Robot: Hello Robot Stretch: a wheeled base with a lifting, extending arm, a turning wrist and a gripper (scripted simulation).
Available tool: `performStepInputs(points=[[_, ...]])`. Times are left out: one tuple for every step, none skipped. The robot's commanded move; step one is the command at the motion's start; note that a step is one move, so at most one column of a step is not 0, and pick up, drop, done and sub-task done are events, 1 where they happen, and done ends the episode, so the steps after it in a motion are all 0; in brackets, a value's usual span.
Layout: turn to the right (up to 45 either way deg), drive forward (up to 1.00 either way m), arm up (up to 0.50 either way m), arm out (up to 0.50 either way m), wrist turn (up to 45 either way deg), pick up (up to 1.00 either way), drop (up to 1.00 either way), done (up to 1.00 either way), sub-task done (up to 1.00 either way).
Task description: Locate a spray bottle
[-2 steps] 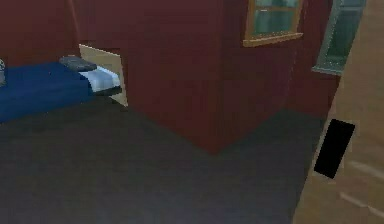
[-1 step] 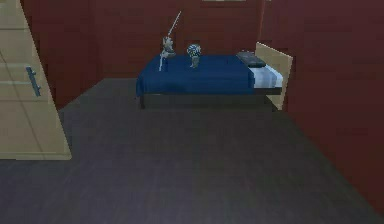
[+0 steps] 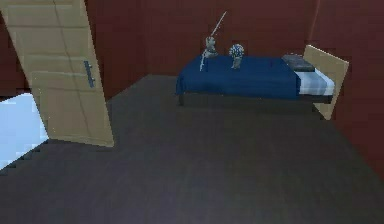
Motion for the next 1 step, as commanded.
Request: performStepInputs(points=[[-3.0,0.0,0.0,0.0,0.0,0.0,0.0,0.0,0.0]])
